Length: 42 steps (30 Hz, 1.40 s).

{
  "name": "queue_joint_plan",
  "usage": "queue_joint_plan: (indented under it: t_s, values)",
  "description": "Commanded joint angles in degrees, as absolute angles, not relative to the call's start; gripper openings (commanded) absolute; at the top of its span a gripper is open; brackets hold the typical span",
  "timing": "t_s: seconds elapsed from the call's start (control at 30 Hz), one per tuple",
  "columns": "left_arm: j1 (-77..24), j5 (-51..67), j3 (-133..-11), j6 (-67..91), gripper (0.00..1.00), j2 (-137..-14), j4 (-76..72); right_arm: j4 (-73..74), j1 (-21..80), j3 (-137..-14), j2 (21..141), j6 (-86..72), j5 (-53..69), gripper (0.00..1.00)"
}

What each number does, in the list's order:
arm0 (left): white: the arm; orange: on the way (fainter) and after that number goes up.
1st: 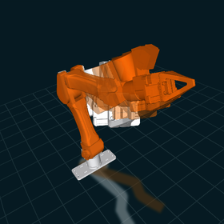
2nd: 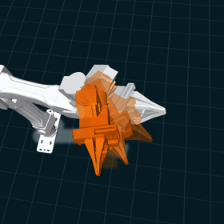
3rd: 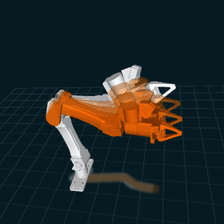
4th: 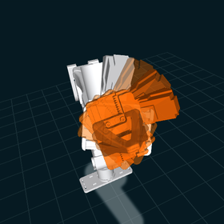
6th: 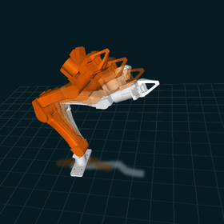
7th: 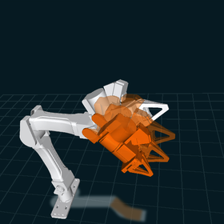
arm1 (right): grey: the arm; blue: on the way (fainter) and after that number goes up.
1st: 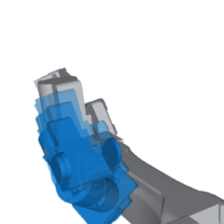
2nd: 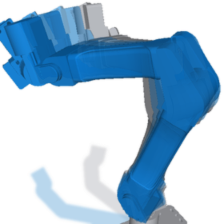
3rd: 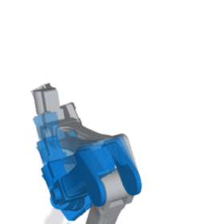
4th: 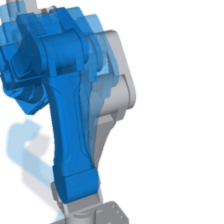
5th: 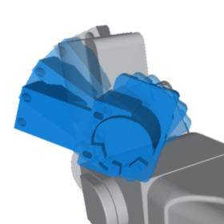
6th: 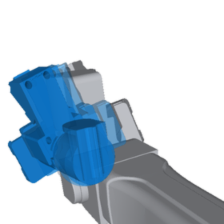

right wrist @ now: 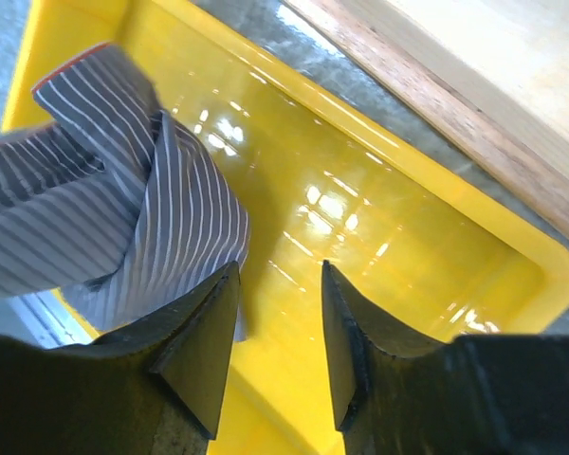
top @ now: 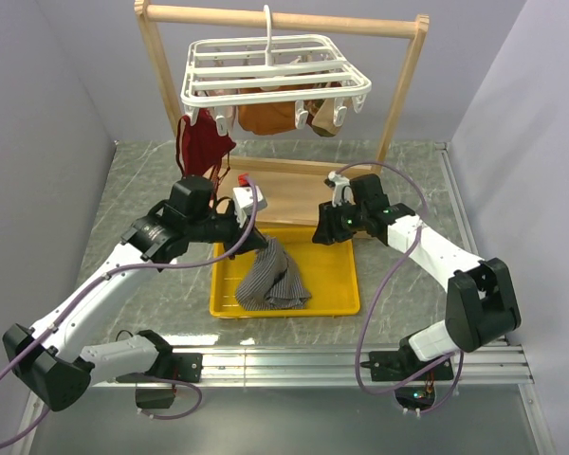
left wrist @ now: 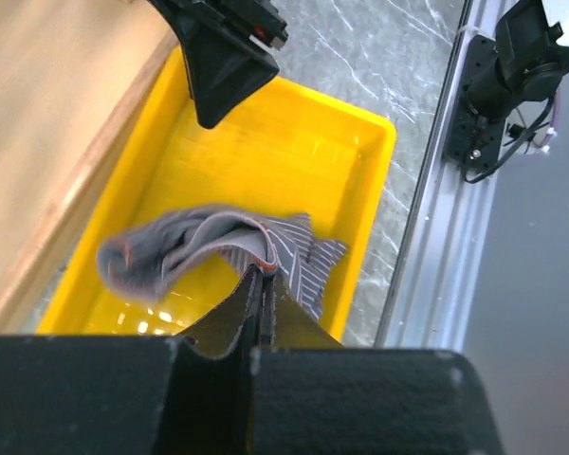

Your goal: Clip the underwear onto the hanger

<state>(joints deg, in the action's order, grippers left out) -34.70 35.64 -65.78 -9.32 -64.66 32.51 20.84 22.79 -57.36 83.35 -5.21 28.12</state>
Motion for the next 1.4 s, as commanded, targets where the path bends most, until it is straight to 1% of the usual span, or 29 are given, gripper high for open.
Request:
queue_joint_plan:
  t_s: [0.0,0.13,0.33,0.5,0.6,0.7,0.8,0.97,1.03,1.17,1.23,1.3,1.33,1.37]
  values:
    - [-34.45,33.51,-63.55,-5.19,0.0,-63.55,34.11,16.62,23.11,-57.74,82.96,-7.38,30.06,0.48]
    - [-33.93,31.73,-60.21,-6.59,0.0,-64.69,33.93,15.12,25.22,-59.94,86.57,-8.96,30.32,0.49]
    - [-33.58,32.08,-55.02,-9.14,0.0,-63.81,31.73,11.17,33.12,-62.92,92.01,-9.05,26.72,0.49]
    - [-33.58,36.3,-54.05,-16.07,0.0,-63.81,36.73,10.02,38.74,-68.62,98.69,-8.35,24.17,0.48]
    - [-33.58,36.65,-53.18,-18.89,0.0,-63.9,41.65,10.2,41.03,-71.62,100.98,-7.03,22.86,0.49]
    - [-33.49,35.77,-51.86,-20.3,0.0,-62.84,43.24,10.2,42.53,-73.47,101.95,-5.37,21.97,0.49]
    - [-33.49,35.25,-51.77,-19.6,0.0,-62.14,42.36,10.2,44.64,-74.35,102.48,-3.61,21.1,0.52]
    - [-33.4,35.95,-52.47,-19.51,0.0,-63.11,42.81,10.37,48.16,-75.76,104.93,-0.53,18.12,0.62]
    - [-33.49,35.77,-52.91,-19.34,0.0,-63.19,42.71,11.51,49.04,-78.04,106.78,0.86,17.06,0.64]
    - [-33.14,35.95,-53.79,-19.16,0.0,-63.54,42.8,12.22,50.18,-80.77,111.0,2.46,13.72,0.64]
    - [-32.96,36.04,-53.7,-18.55,0.0,-63.28,42.72,12.22,50.45,-81.82,112.76,2.81,11.17,0.62]
    - [-32.26,35.95,-53.53,-18.37,0.0,-63.02,42.63,13.01,50.36,-82.88,113.99,2.64,10.11,0.58]
    - [-32.08,35.95,-53.53,-18.28,0.0,-62.84,42.63,13.36,50.19,-82.88,113.99,2.72,9.5,0.45]
    - [-31.38,35.77,-53.44,-18.19,0.0,-62.41,42.45,13.27,50.1,-81.92,112.86,2.38,9.06,0.36]
